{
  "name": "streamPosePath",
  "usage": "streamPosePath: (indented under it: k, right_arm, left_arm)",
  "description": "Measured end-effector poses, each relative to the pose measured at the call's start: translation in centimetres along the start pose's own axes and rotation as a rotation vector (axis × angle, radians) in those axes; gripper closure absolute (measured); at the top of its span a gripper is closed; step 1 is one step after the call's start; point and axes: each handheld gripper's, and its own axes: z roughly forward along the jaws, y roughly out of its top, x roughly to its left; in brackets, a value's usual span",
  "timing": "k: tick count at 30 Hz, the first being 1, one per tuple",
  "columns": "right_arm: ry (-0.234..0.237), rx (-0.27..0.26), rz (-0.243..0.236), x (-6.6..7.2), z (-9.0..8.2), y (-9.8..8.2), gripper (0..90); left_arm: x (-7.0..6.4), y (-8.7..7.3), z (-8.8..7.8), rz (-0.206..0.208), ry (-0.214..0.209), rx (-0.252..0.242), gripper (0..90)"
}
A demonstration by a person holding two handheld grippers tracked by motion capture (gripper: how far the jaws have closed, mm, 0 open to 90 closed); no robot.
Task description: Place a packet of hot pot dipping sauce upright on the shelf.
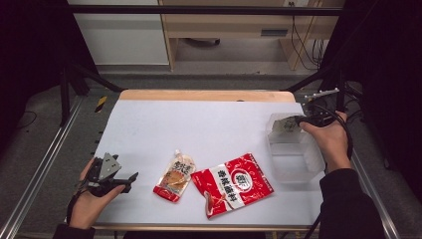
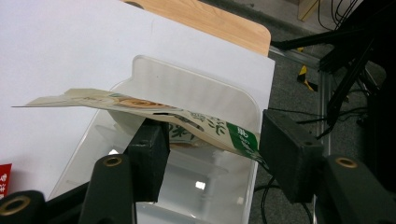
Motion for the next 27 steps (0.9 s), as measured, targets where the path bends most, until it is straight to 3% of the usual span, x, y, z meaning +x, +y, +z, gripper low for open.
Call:
streamPosePath:
  k: [14,27]
  right_arm:
    - [-0.004,-0.035,0.004,0.4,1.5,1.1,35.8]
    - [0.011,-0.095,-0.013,0.4,1.4,1.9,12.9]
  left_arm:
    - [-0.1,-0.1,0.1,0.002,0.004,0.009,10.9]
    - [-0.1,-0.1,0.2,0.005,0.005,0.02,10.8]
